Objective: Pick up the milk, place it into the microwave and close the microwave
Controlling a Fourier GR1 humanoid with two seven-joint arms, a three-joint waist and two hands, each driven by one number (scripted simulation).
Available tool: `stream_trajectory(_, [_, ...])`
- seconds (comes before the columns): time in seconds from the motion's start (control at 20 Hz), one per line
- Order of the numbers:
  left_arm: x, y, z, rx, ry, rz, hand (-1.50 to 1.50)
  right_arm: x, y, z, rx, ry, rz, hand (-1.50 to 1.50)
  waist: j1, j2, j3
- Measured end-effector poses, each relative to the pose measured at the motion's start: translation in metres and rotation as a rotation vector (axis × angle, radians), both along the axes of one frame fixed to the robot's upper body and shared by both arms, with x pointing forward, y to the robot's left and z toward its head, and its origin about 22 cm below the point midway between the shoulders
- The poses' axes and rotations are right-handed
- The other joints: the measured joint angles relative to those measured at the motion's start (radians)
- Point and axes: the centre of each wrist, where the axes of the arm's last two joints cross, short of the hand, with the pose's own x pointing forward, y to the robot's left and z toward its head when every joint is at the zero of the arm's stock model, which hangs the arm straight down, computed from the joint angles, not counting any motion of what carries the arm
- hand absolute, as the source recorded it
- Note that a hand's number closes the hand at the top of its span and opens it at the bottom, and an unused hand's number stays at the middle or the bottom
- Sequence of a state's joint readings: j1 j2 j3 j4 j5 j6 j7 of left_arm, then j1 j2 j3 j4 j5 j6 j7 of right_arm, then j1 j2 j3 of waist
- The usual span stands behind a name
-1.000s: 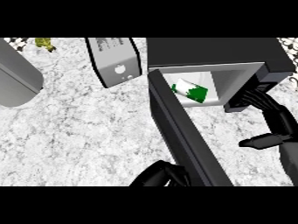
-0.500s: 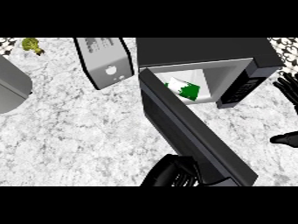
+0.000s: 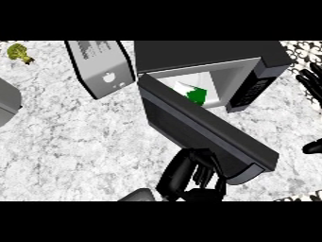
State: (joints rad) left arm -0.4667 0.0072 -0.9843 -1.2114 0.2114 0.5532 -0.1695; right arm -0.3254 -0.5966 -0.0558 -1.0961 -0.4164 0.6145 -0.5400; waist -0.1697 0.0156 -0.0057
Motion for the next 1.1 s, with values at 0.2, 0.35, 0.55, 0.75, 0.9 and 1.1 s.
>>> stream_trajectory(0.2, [0.018, -0.004, 0.012, -0.025, -0.017, 0.048, 1.5, 0.004, 0.006, 0.017, 0.003, -0.011, 0.063, -1.5, -0.03, 0.007, 0.001])
stream_trajectory(0.35, [0.032, -0.006, 0.02, -0.038, -0.014, 0.093, 1.5, 0.007, 0.012, 0.027, 0.009, -0.021, 0.106, -1.5, -0.054, 0.014, 0.001])
stream_trajectory(0.55, [0.05, -0.008, 0.029, -0.046, 0.001, 0.157, 1.5, 0.011, 0.018, 0.042, 0.031, -0.04, 0.15, -1.5, -0.081, 0.024, 0.002])
stream_trajectory(0.75, [0.068, -0.007, 0.043, -0.1, 0.013, 0.226, 1.5, 0.013, 0.02, 0.052, 0.054, -0.046, 0.185, -1.5, -0.105, 0.034, 0.0])
stream_trajectory(0.9, [0.079, -0.006, 0.051, -0.153, 0.012, 0.267, 1.5, 0.013, 0.021, 0.058, 0.059, -0.043, 0.212, -1.5, -0.119, 0.042, -0.001])
stream_trajectory(1.1, [0.093, -0.004, 0.06, -0.198, 0.008, 0.313, 1.5, 0.014, 0.021, 0.068, 0.065, -0.05, 0.24, -1.5, -0.141, 0.053, 0.0])
